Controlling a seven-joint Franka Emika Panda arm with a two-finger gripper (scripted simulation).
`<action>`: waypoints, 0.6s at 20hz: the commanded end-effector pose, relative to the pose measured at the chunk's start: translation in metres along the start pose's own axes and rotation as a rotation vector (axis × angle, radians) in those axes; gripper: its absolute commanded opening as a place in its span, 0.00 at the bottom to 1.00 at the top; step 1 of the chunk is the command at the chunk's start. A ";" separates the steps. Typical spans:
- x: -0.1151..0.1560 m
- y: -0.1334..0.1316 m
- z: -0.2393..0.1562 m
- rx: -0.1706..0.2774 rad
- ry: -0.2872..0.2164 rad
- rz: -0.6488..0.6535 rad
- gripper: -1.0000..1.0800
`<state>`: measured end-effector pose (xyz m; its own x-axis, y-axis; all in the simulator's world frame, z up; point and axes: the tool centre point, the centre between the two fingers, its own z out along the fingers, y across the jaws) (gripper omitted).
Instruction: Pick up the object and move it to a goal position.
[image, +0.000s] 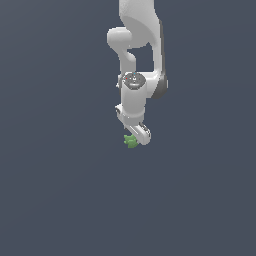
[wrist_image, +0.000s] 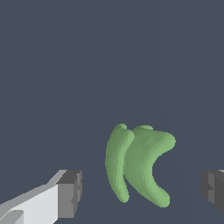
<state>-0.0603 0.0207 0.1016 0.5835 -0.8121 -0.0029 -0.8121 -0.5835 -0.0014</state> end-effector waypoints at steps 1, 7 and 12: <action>-0.002 0.002 0.002 0.000 0.001 0.037 0.96; -0.005 0.004 0.006 -0.001 0.003 0.084 0.96; -0.005 0.004 0.006 -0.001 0.003 0.085 0.96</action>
<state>-0.0670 0.0225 0.0957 0.5125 -0.8587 -0.0003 -0.8587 -0.5125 0.0002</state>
